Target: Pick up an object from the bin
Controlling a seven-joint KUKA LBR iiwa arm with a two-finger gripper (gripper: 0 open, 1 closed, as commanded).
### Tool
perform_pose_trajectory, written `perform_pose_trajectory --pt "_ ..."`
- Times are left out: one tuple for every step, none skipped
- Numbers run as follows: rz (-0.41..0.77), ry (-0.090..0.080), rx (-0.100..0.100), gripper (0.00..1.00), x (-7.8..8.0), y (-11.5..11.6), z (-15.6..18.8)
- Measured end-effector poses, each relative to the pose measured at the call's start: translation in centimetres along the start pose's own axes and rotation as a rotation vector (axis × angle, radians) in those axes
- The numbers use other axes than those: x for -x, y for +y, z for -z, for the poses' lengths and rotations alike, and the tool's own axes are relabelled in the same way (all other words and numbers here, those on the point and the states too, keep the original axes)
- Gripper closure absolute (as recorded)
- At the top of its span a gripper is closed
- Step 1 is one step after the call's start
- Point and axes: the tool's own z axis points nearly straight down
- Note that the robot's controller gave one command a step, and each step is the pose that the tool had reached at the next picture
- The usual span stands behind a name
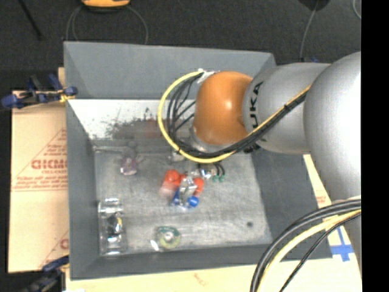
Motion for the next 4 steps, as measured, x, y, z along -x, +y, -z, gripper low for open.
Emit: perform_pose_trajectory --pt "-0.157 0.001 0.008 0.00 1.8 -5.2 -2.5" --pt "-0.153 0.001 0.004 0.00 2.0 -5.2 -2.2" --pt "-0.155 0.001 0.003 1.00 2.1 -5.3 -2.0" --pt "-0.156 -0.002 0.002 1.00 2.3 -5.3 0.0"
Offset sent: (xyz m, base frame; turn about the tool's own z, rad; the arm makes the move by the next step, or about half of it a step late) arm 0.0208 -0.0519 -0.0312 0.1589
